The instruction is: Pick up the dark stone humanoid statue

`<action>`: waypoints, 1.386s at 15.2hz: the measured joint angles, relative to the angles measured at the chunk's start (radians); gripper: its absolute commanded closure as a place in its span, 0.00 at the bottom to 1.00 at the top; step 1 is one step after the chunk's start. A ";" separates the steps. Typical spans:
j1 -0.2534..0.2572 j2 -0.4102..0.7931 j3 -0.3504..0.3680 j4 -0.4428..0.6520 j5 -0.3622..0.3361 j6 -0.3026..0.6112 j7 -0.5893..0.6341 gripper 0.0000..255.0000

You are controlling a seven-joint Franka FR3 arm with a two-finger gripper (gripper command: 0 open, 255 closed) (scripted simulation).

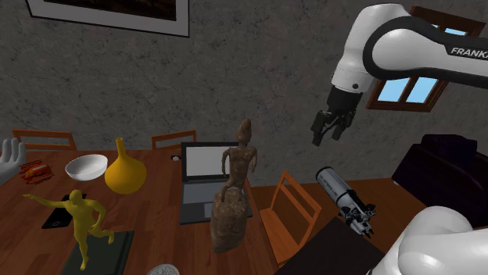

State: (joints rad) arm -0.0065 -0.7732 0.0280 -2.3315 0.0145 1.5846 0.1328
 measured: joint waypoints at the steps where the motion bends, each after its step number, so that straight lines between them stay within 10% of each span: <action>1: 0.000 0.000 0.000 0.000 0.000 0.000 0.000 0.00; 21: 0.232 0.782 0.170 0.642 -0.177 -0.066 -0.516 0.00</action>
State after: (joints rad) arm 0.2259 0.0087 0.1978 -1.6893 -0.1628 1.5182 -0.3829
